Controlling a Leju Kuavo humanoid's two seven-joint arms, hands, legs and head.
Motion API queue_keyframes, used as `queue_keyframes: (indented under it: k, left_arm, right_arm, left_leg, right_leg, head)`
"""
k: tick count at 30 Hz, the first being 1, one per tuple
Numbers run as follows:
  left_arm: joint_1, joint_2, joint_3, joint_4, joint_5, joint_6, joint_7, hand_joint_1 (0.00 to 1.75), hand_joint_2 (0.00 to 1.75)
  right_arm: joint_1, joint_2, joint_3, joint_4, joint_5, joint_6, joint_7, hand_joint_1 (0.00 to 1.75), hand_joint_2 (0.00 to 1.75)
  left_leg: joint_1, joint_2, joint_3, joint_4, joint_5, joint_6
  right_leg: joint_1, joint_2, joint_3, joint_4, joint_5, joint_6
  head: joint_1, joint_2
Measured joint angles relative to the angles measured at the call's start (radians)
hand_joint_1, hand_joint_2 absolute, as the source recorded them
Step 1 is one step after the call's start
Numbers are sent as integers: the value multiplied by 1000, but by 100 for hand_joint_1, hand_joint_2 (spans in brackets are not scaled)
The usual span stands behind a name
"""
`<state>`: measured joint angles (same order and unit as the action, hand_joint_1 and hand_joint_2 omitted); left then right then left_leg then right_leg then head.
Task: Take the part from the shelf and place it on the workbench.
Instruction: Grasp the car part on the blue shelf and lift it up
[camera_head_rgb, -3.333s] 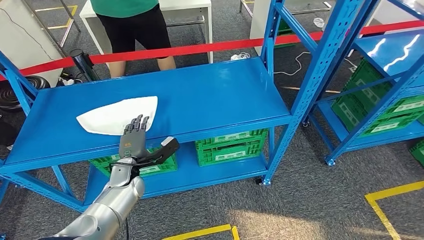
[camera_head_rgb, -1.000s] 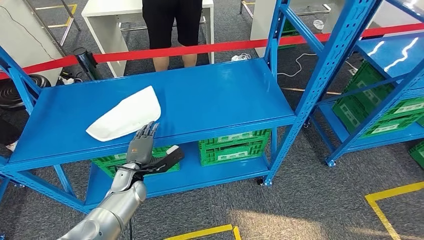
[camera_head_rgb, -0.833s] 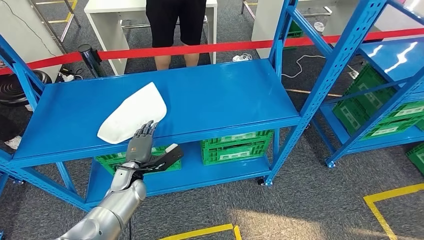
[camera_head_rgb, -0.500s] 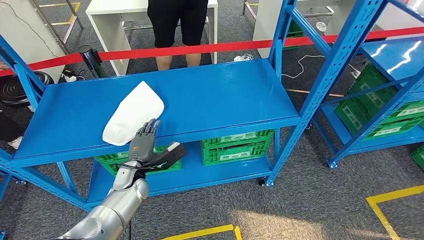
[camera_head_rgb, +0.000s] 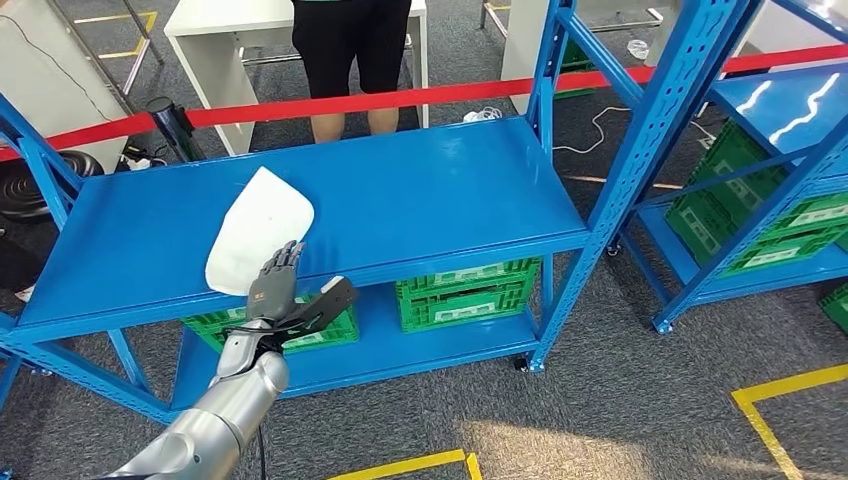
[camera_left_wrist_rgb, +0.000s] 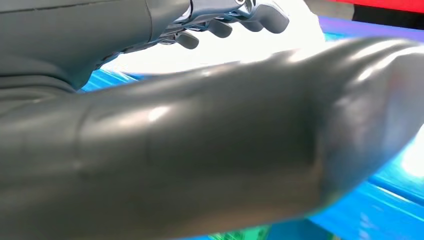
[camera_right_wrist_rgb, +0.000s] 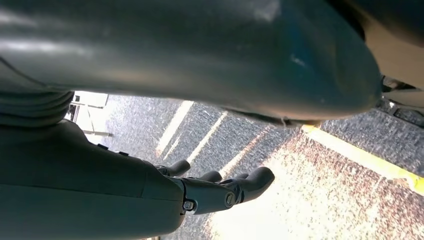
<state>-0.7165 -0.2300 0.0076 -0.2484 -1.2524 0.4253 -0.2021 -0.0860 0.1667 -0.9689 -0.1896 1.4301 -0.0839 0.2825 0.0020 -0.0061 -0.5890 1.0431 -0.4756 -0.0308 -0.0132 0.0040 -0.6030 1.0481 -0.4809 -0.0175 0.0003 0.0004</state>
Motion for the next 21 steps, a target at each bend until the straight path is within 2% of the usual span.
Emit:
queue_keyframes:
  k: [3, 4, 6, 8, 9, 10, 11, 13, 15, 18, 19, 21]
  left_arm:
    - [-1, 3, 5, 0, 3, -2, 1, 0, 0]
    - [-1, 3, 6, -1, 4, -2, 1, 0, 0]
    - [-3, 3, 7, -2, 4, -2, 1, 0, 0]
    - [-2, 3, 9, -1, 3, -3, 1, 0, 0]
    - [0, 3, 10, 0, 3, -3, 1, 0, 0]
    - [1, 3, 11, 0, 3, -4, 1, 0, 0]
    - [1, 3, 11, 1, 3, -4, 1, 0, 0]
    - [1, 3, 12, 1, 3, -5, 1, 0, 0]
    - [-1, 4, 12, 0, 1, -5, 5, 0, 0]
    - [-1, 6, 12, -1, -14, -2, 17, 0, 0]
    - [-1, 6, 12, -2, -22, 0, 21, 0, 0]
    - [-2, 7, 12, -3, -36, 7, 28, 0, 0]
  right_arm:
    - [0, 0, 0, 0, 0, 0, 0, 0, 0]
    - [0, 0, 0, 0, 0, 0, 0, 0, 0]
    - [0, 0, 0, 0, 0, 0, 0, 0, 0]
    - [0, -1, 0, 0, 0, 0, 0, 0, 0]
    - [1, -1, 0, 0, 0, 0, -2, 0, 0]
    - [1, -1, 0, 0, 0, 0, -5, 0, 0]
    - [0, -1, 0, 0, 0, 0, -8, 0, 0]
    - [0, -1, 0, 0, 0, 0, -11, 0, 0]
    - [-1, -1, 0, 0, -1, 0, -11, 0, 0]
    - [0, -1, 0, 0, -5, 0, -8, 0, 0]
    - [0, -1, 0, 0, -7, 0, -7, 0, 0]
    - [-1, 0, 0, 0, -13, 0, -6, 0, 0]
  left_leg:
    - [0, -1, 3, -13, 3, 16]
    - [2, 0, 4, -18, 6, 23]
    - [6, 2, 6, -25, 11, 34]
    - [5, 3, 4, -24, 11, 39]
    - [5, 4, 3, -22, 11, 39]
    - [5, 4, 2, -20, 10, 39]
    - [6, 3, 1, -17, 9, 38]
    - [5, 2, 0, -9, 4, 31]
    - [1, 0, -3, -2, 0, 20]
    - [2, -1, -4, -6, 3, 2]
    - [2, 0, -3, -11, 5, 3]
    - [1, 0, -1, -18, 3, 18]
  right_leg:
    - [0, 0, -1, -4, 4, 18]
    - [0, -1, -6, 5, -4, 23]
    - [-1, -1, -41, 81, -49, 30]
    - [-1, -1, -103, 211, -106, 34]
    - [-1, -1, -126, 257, -118, 35]
    - [-2, -1, -131, 267, -110, 36]
    - [-3, -2, -116, 236, -86, 36]
    - [-4, -3, -48, 103, -28, 34]
    - [-3, -3, -4, 15, -6, 25]
    - [0, 0, -1, 4, -3, 7]
    - [0, 1, 0, 1, -2, 3]
    - [-2, 1, 3, -3, 0, 1]
  head:
    - [0, 0]
    - [1, 0]
    - [2, 0]
    - [3, 0]
    - [3, 0]
    - [3, 0]
    - [3, 0]
    - [3, 0]
    - [2, 0]
    - [2, 0]
    - [0, 0]
    - [-4, 0]
